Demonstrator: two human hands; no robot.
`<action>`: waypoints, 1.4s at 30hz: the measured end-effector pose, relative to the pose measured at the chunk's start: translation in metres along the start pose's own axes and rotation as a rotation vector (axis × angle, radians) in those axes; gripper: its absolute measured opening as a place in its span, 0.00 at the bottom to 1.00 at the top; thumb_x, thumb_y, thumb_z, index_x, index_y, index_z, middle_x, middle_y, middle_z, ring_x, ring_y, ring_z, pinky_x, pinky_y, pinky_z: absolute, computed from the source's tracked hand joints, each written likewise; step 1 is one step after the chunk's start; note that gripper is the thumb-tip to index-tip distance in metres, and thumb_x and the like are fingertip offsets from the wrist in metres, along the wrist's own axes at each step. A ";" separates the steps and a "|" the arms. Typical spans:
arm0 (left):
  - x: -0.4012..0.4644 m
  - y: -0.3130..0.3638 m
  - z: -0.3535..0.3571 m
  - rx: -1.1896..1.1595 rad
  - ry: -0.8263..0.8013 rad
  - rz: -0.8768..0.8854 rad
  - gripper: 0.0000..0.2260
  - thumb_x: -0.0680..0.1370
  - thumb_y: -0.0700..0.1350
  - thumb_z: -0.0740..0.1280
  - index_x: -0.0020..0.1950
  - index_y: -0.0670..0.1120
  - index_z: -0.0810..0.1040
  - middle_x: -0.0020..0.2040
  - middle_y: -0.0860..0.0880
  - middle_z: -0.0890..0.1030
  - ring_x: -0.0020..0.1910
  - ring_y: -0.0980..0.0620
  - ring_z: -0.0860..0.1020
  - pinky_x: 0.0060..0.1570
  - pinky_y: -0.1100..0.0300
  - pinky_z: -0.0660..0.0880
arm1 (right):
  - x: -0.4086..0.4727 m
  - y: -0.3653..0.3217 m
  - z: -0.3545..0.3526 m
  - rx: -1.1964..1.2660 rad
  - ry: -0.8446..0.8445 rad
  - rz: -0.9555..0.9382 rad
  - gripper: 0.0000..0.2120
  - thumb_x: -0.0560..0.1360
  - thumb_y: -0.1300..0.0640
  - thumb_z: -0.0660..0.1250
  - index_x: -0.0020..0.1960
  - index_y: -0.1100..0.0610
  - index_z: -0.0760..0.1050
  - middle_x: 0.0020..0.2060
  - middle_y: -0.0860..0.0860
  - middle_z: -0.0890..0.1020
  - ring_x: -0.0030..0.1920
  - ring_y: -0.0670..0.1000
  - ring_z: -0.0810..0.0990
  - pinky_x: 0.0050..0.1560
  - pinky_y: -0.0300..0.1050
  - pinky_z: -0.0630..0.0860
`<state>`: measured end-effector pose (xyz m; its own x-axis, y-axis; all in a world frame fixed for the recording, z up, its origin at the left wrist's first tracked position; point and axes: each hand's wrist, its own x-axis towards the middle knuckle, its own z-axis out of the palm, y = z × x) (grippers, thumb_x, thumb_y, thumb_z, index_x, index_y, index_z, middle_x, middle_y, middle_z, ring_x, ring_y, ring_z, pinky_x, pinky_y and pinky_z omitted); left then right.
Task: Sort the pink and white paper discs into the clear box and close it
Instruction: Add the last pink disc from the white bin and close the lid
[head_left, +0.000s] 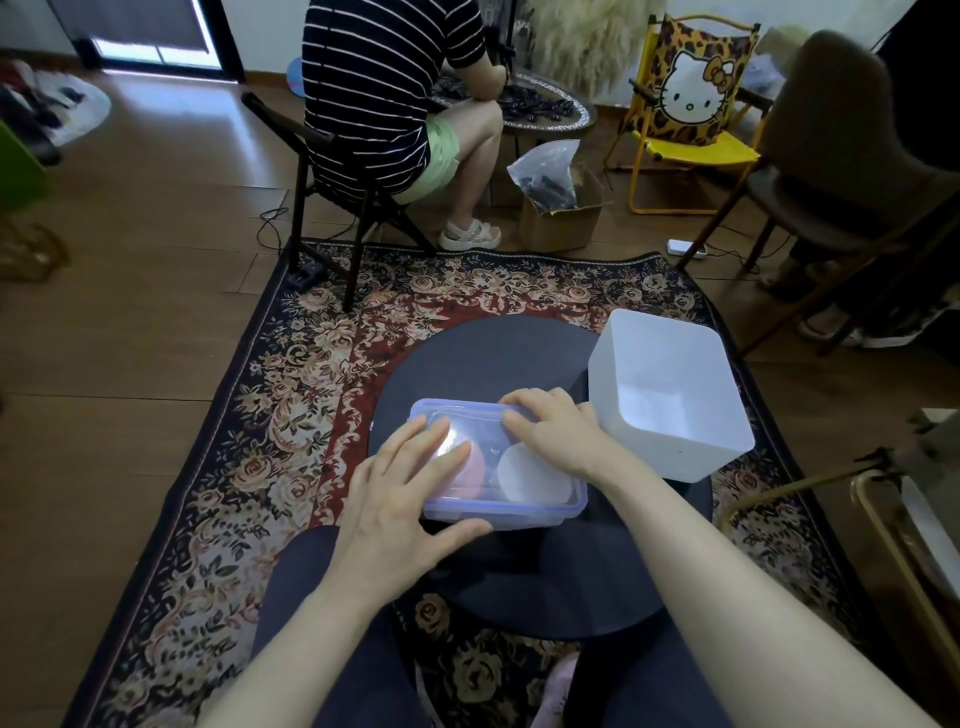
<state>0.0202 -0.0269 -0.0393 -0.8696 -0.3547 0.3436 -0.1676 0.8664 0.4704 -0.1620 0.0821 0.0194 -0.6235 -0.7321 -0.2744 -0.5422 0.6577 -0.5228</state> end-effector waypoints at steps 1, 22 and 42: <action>0.000 0.000 0.001 -0.005 0.010 -0.006 0.30 0.69 0.68 0.65 0.66 0.54 0.75 0.73 0.55 0.68 0.74 0.56 0.61 0.65 0.56 0.63 | 0.002 -0.001 0.001 0.001 0.005 0.011 0.15 0.80 0.52 0.54 0.63 0.49 0.73 0.60 0.48 0.76 0.67 0.49 0.63 0.66 0.49 0.54; 0.004 -0.009 0.014 0.023 0.156 0.134 0.27 0.71 0.63 0.68 0.63 0.47 0.79 0.68 0.49 0.75 0.70 0.48 0.70 0.59 0.51 0.75 | -0.096 0.040 0.066 0.040 0.585 -0.313 0.21 0.74 0.50 0.69 0.65 0.52 0.74 0.67 0.49 0.72 0.70 0.50 0.68 0.65 0.46 0.70; 0.054 -0.019 0.025 0.024 0.101 0.041 0.28 0.69 0.57 0.74 0.63 0.44 0.77 0.69 0.45 0.73 0.71 0.45 0.67 0.59 0.47 0.76 | -0.040 0.025 0.036 -0.207 0.555 -0.294 0.24 0.62 0.75 0.71 0.54 0.59 0.75 0.57 0.54 0.78 0.61 0.58 0.76 0.47 0.49 0.80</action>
<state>-0.0347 -0.0533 -0.0497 -0.8247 -0.3516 0.4430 -0.1451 0.8886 0.4351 -0.1305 0.1219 -0.0116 -0.6007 -0.7229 0.3414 -0.7966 0.5054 -0.3316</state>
